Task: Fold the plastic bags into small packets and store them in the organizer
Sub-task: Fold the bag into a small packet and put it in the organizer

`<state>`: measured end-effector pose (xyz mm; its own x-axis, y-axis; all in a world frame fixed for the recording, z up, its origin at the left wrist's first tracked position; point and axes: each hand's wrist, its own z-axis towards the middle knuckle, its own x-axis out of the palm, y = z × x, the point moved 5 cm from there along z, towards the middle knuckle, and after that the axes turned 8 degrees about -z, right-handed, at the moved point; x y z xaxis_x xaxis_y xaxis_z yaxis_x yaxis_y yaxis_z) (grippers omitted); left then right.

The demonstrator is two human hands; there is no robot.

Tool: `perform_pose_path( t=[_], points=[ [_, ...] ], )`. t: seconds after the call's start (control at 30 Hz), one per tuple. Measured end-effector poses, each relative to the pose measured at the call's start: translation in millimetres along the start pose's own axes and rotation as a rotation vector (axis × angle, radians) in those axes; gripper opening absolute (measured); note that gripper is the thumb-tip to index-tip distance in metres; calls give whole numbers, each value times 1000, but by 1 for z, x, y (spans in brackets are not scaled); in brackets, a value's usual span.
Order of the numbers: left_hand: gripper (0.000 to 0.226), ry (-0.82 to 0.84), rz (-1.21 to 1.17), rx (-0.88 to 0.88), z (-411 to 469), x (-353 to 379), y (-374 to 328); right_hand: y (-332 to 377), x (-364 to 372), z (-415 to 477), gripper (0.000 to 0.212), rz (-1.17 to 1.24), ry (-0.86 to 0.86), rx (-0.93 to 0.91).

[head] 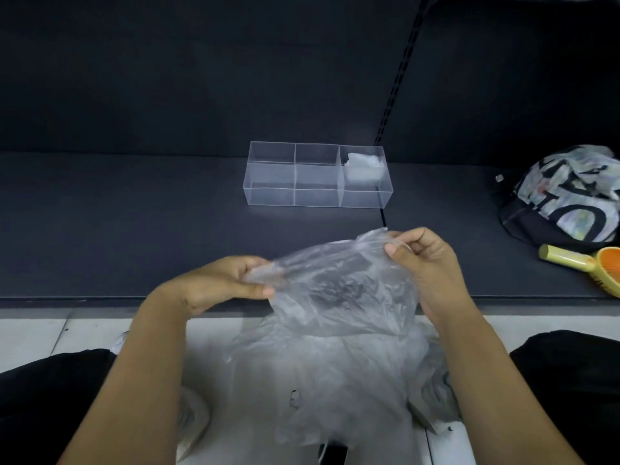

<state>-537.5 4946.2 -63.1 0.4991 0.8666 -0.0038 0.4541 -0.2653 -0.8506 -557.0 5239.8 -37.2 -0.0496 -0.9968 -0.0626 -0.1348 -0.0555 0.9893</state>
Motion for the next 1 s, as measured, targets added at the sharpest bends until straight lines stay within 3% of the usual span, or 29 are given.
perform_pose_path(
  t=[0.07,0.17,0.37,0.5,0.6,0.8,0.9,1.0],
  points=[
    [55,67,56,-16,-6,0,-10,6,6,-1,21,-4,74,-27],
    [53,-153,47,98,2,10,-44,15,16,-5,14,-9,201,-67],
    [21,-208,-123,208,36,71,-62,25,34,-10,11,-47,342,-135],
    [10,-457,-259,207,40,57,-48,14,26,-3,13,-177,241,-57],
    [15,-652,-335,179,39,28,-34,2,10,6,10,-277,199,31],
    [12,-837,-464,100,42,-34,4,-14,-27,34,5,-381,140,115],
    [17,-837,-476,18,48,-56,30,-23,-31,47,33,-375,144,166],
    [15,-885,-521,-34,56,-67,52,-45,1,50,61,-270,353,311]
  ],
)
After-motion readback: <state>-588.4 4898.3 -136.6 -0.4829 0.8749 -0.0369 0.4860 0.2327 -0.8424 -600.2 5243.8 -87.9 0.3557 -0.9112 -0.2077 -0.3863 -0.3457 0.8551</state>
